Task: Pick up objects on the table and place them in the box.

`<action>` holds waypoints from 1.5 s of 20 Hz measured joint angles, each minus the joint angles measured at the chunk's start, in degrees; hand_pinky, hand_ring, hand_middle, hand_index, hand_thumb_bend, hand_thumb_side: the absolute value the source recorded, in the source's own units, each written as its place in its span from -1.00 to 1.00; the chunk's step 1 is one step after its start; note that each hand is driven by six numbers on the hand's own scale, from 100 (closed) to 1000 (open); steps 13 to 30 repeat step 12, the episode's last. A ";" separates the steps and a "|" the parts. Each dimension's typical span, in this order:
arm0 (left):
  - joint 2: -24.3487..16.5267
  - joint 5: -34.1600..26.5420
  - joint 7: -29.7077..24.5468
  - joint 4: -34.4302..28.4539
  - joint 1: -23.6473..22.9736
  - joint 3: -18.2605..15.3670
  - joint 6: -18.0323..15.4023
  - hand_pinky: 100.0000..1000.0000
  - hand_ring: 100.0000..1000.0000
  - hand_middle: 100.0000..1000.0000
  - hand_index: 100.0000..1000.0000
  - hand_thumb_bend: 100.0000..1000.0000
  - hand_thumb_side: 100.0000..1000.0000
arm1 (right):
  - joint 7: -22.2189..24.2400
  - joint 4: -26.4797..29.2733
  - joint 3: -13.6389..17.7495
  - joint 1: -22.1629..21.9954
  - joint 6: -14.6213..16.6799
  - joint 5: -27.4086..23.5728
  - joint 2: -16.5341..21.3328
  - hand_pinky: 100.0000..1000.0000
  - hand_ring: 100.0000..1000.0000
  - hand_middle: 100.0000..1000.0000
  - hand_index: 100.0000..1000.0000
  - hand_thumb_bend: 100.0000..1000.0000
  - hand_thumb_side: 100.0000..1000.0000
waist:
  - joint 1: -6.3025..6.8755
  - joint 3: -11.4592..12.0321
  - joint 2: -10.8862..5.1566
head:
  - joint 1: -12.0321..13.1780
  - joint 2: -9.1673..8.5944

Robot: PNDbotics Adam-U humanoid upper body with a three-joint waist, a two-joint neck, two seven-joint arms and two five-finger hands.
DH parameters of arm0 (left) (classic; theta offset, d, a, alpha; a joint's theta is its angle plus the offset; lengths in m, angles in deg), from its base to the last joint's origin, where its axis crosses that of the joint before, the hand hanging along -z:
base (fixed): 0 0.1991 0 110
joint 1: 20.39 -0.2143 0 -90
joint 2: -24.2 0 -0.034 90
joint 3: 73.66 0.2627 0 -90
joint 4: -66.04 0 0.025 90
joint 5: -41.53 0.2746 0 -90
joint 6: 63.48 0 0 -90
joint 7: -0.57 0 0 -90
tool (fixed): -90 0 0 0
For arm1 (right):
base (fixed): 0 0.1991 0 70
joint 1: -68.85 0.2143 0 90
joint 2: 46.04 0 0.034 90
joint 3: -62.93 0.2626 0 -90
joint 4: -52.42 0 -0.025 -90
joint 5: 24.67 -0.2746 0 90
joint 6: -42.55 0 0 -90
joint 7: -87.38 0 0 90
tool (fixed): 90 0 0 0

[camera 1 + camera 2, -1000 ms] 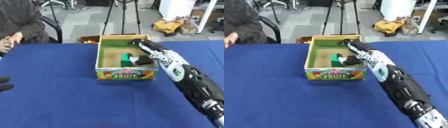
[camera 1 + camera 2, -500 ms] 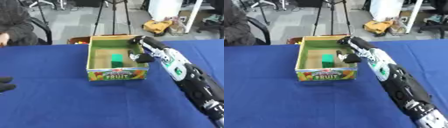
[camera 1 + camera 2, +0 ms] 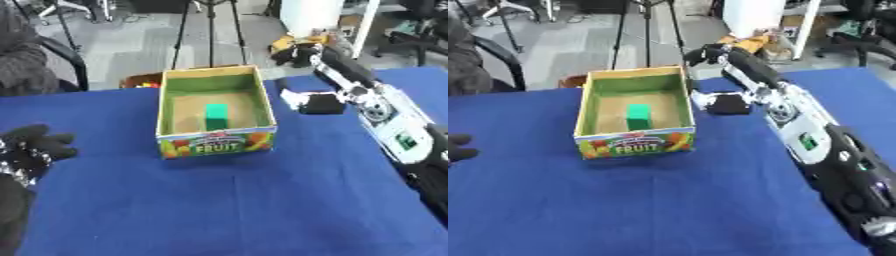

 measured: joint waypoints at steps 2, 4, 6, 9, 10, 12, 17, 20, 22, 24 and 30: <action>0.00 0.32 0.54 0.23 -0.42 -0.44 -0.10 0.46 0.51 0.03 0.51 0.48 0.31 | 1.12 3.04 -0.36 -1.55 -1.17 -1.91 0.00 0.51 0.56 0.34 0.69 -1.00 0.00 | 0.03 -0.65 -0.08 | 0.48 0.36; 0.00 0.62 1.12 0.49 -0.78 -0.81 -0.15 0.46 0.51 0.04 0.51 0.48 0.31 | 2.35 5.98 -0.57 -2.97 -2.58 -3.68 0.00 0.51 0.56 0.33 0.69 -1.00 0.02 | 0.14 -1.05 -0.17 | 0.80 0.69; 0.00 0.94 1.60 0.68 -1.12 -1.10 -0.20 0.44 0.52 0.04 0.51 0.48 0.32 | 3.53 8.86 -0.68 -4.43 -4.19 -5.56 0.03 0.51 0.56 0.32 0.68 -1.00 0.08 | 0.30 -1.43 -0.29 | 0.96 0.73; 0.00 1.32 2.04 0.73 -1.48 -1.28 -0.29 0.36 0.52 0.04 0.51 0.46 0.34 | 4.94 12.35 -0.70 -6.13 -6.86 -8.31 0.04 0.50 0.56 0.31 0.68 -1.00 0.12 | 0.41 -1.64 -0.48 | 1.31 0.74; 0.00 1.47 2.10 0.87 -1.73 -1.31 -0.28 0.34 0.52 0.04 0.51 0.46 0.34 | 5.24 13.15 -0.68 -6.48 -7.71 -9.31 0.04 0.50 0.56 0.31 0.67 -1.00 0.14 | 0.47 -1.64 -0.49 | 1.41 0.74; 0.00 1.64 2.21 1.07 -2.09 -1.41 -0.31 0.33 0.52 0.04 0.51 0.46 0.34 | 5.70 14.38 -0.49 -7.00 -9.17 -11.15 0.04 0.50 0.56 0.30 0.67 -1.00 0.17 | 0.63 -1.65 -0.51 | 1.86 0.74; 0.00 1.64 2.21 1.07 -2.09 -1.41 -0.31 0.33 0.52 0.04 0.51 0.46 0.34 | 5.70 14.38 -0.49 -7.00 -9.17 -11.15 0.04 0.50 0.56 0.30 0.67 -1.00 0.17 | 0.63 -1.65 -0.51 | 1.86 0.74; 0.00 1.64 2.21 1.07 -2.09 -1.41 -0.31 0.33 0.52 0.04 0.51 0.46 0.34 | 5.70 14.38 -0.49 -7.00 -9.17 -11.15 0.04 0.50 0.56 0.30 0.67 -1.00 0.17 | 0.63 -1.65 -0.51 | 1.86 0.74; 0.00 1.64 2.21 1.07 -2.09 -1.41 -0.31 0.33 0.52 0.04 0.51 0.46 0.34 | 5.70 14.38 -0.49 -7.00 -9.17 -11.15 0.04 0.50 0.56 0.30 0.67 -1.00 0.17 | 0.63 -1.65 -0.51 | 1.86 0.74; 0.00 1.64 2.21 1.07 -2.09 -1.41 -0.31 0.33 0.52 0.04 0.51 0.46 0.34 | 5.70 14.38 -0.49 -7.00 -9.17 -11.15 0.04 0.50 0.56 0.30 0.67 -1.00 0.17 | 0.63 -1.65 -0.51 | 1.86 0.74; 0.00 1.64 2.21 1.07 -2.09 -1.41 -0.31 0.33 0.52 0.04 0.51 0.46 0.34 | 5.70 14.38 -0.49 -7.00 -9.17 -11.15 0.04 0.50 0.56 0.30 0.67 -1.00 0.17 | 0.63 -1.65 -0.51 | 1.86 0.74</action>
